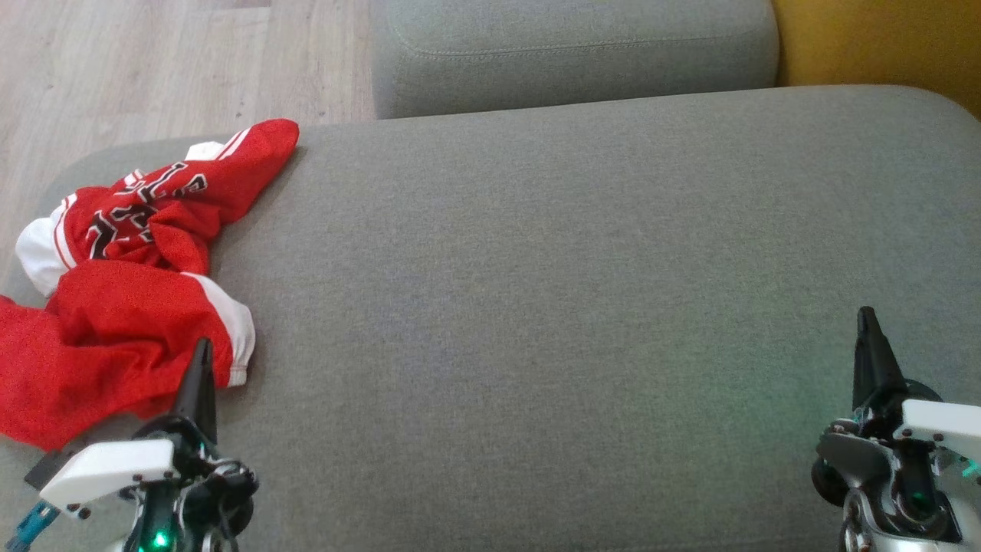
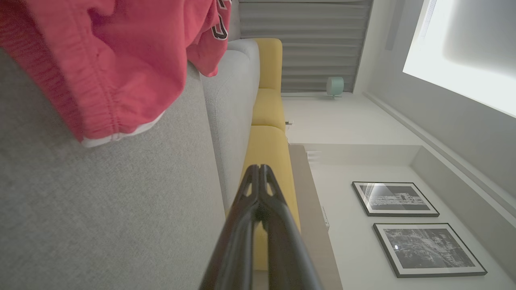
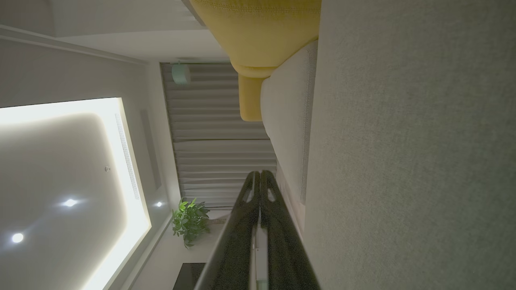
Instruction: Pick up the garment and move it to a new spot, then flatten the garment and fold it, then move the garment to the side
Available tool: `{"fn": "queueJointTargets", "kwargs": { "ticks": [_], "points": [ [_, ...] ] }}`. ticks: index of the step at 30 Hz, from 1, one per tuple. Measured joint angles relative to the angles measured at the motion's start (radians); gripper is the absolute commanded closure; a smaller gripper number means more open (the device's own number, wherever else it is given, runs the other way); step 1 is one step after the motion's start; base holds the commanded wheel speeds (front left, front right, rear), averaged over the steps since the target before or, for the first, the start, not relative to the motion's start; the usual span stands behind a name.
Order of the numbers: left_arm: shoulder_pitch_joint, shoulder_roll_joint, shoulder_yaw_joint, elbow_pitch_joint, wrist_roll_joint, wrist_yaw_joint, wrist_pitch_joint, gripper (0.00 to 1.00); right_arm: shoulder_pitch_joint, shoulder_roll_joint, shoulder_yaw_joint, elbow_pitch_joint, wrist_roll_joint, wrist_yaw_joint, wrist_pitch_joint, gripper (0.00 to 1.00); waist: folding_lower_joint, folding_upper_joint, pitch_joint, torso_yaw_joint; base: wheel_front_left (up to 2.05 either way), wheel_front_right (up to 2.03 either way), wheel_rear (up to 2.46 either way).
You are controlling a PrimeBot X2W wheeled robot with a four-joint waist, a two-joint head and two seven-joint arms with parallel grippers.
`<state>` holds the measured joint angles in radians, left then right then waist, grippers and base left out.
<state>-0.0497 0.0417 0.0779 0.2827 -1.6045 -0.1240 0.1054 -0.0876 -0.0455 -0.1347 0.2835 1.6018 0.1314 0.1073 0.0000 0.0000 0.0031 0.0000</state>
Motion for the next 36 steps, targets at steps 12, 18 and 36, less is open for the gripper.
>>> {"fn": "queueJointTargets", "kwargs": {
  "ticks": [12, 18, 36],
  "points": [
    [0.000, 0.000, 0.000, 0.000, 0.000, 0.000, 0.000, 1.00, 0.000, 0.000, 0.000, 0.000, 0.000, 0.000, 0.000, 1.00, 0.0000, 0.0000, 0.000, 0.000, 0.00, 0.00, 0.00],
    [0.061, -0.014, -0.004, 0.069, 0.000, 0.005, -0.003, 0.00, 0.046, 0.005, 0.004, 0.066, 0.000, 0.000, -0.002, 0.00, 0.0000, 0.0000, 0.000, 0.001, 0.00, 0.00, 0.00],
    [0.061, -0.014, -0.026, 0.008, 0.032, 0.005, -0.056, 0.00, 0.049, 0.005, 0.073, 0.012, -0.002, 0.000, -0.043, 0.00, 0.0000, 0.0000, 0.000, 0.007, 0.00, 0.00, 0.00]
  ]
}}
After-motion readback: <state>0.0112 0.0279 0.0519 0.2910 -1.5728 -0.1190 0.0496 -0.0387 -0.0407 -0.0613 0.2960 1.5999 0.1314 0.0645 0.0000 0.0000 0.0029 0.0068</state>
